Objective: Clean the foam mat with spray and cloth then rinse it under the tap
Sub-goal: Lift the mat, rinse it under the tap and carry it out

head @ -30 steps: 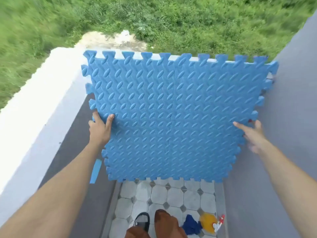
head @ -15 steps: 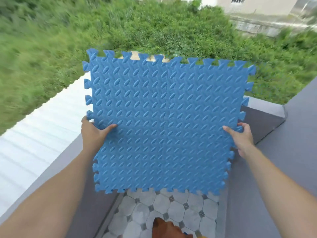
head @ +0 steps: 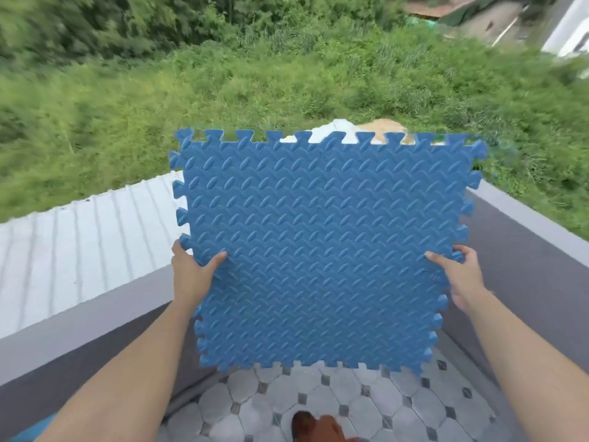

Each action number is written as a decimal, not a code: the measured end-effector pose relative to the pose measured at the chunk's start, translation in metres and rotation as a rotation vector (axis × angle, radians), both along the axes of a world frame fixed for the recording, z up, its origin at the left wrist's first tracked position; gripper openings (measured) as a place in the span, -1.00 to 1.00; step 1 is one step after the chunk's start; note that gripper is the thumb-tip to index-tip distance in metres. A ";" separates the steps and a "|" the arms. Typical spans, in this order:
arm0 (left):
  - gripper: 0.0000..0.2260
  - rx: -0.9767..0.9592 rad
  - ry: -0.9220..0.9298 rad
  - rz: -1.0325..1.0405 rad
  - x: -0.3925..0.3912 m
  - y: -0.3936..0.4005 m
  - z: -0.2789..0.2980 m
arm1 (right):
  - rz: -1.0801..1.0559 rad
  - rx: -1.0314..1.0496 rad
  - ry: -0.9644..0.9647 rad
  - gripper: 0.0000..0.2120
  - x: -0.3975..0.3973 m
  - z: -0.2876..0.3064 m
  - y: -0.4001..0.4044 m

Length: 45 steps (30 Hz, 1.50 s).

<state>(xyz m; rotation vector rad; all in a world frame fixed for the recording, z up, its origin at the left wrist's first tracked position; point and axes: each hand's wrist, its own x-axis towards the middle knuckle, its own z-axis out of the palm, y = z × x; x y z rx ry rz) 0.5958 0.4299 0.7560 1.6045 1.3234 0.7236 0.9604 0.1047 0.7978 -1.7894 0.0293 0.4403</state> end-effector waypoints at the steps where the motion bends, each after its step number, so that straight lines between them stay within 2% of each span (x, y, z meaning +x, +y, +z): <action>1: -0.09 -0.003 0.004 0.041 -0.019 0.000 0.001 | 0.040 0.002 0.004 -0.50 -0.008 0.001 0.015; 6: 0.02 -0.018 0.035 0.281 -0.117 -0.003 0.008 | 0.294 -0.014 0.013 -0.47 -0.046 0.001 0.096; 12: -0.11 0.027 0.128 0.634 -0.223 -0.044 0.018 | 0.625 -0.004 0.030 -0.52 -0.106 -0.004 0.197; 15: -0.12 -0.002 0.160 0.804 -0.271 -0.076 0.014 | 0.784 -0.047 -0.009 -0.44 -0.140 -0.015 0.238; 21: -0.03 -0.073 0.226 1.182 -0.361 -0.173 0.006 | 1.119 -0.021 0.008 -0.49 -0.271 -0.014 0.285; 24: -0.05 -0.125 0.251 1.329 -0.402 -0.229 0.001 | 1.257 -0.029 -0.005 -0.42 -0.330 -0.032 0.298; 29: -0.07 -0.199 0.229 1.536 -0.456 -0.315 -0.017 | 1.487 -0.098 -0.107 -0.49 -0.447 -0.035 0.291; 33: -0.03 -0.278 0.169 1.675 -0.501 -0.380 -0.058 | 1.642 -0.155 -0.185 -0.47 -0.540 -0.065 0.286; 36: -0.12 -0.332 0.124 1.779 -0.533 -0.415 -0.100 | 1.725 -0.187 -0.235 -0.49 -0.608 -0.098 0.279; 40: -0.10 -0.396 0.110 1.870 -0.575 -0.432 -0.171 | 1.795 -0.237 -0.286 -0.52 -0.691 -0.172 0.285; 45: -0.03 -0.538 0.142 1.945 -0.613 -0.448 -0.285 | 1.940 -0.199 -0.472 -0.38 -0.776 -0.279 0.286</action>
